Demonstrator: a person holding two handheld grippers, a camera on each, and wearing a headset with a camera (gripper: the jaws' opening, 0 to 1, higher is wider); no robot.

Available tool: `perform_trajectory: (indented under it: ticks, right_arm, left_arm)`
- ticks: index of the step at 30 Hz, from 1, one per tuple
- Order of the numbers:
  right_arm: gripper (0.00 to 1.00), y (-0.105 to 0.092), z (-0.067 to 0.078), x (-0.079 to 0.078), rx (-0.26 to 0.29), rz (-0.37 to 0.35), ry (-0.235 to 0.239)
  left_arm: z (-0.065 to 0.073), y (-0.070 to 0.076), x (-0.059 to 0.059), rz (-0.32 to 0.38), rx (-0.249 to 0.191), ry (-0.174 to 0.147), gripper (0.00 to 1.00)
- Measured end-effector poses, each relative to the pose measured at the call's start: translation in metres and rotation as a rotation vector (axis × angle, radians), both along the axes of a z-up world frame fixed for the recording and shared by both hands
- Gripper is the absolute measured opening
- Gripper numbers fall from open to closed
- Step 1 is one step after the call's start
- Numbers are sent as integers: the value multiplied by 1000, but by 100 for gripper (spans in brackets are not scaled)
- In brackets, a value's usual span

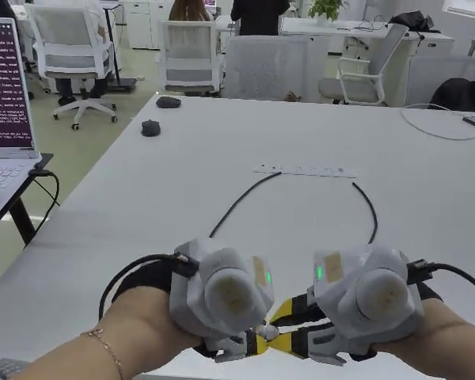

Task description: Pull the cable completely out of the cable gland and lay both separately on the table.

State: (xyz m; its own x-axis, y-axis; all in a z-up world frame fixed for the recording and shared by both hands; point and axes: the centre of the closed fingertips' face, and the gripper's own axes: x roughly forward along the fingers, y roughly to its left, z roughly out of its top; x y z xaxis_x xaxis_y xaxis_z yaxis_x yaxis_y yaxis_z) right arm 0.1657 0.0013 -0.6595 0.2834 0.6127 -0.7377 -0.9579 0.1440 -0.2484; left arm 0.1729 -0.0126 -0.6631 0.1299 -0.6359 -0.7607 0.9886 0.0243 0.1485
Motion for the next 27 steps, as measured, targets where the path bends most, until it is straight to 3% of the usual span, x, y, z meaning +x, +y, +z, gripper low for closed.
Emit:
perform_trajectory:
  ticks: [4,5,6,7,9,10,11,12,13,16,19,21,24,27]
  right_arm:
    - [10,2,1,1,-32,56,-57]
    - [10,3,1,1,-32,61,-60]
    - [10,3,1,0,-38,80,-73]
    - [10,3,0,0,-54,101,-94]
    - [10,4,0,0,-55,108,-103]
    - [11,4,-2,1,-56,106,-101]
    - [11,1,-5,2,-56,62,-63]
    - [11,-3,-8,3,-50,-8,2]
    - [12,-3,-8,4,-30,-29,27]
    - [12,-7,-4,9,17,-84,80]
    - [16,-10,-1,11,67,-143,134]
    - [19,-6,1,6,128,-165,211]
    - [18,-6,4,8,155,-175,229]
    - [17,-10,3,10,152,-193,225]
  left_arm:
    - [0,2,2,30,-39,114,16]
    - [0,3,2,33,-40,124,16]
    - [-1,4,1,42,-48,161,16]
    - [-1,4,2,52,-56,176,16]
    - [-2,4,3,52,-54,172,16]
    - [-3,4,3,56,-53,160,16]
    - [-4,3,2,58,-50,150,16]
    - [-3,2,3,46,-47,118,16]
    - [-3,1,3,40,-44,103,16]
    - [-1,0,7,5,-17,18,17]
    - [-2,-1,5,-12,-3,-11,17]
    - [0,-2,7,-30,5,-62,17]
    - [0,-3,6,-98,44,-163,17]
    - [-1,-4,3,-128,61,-195,17]
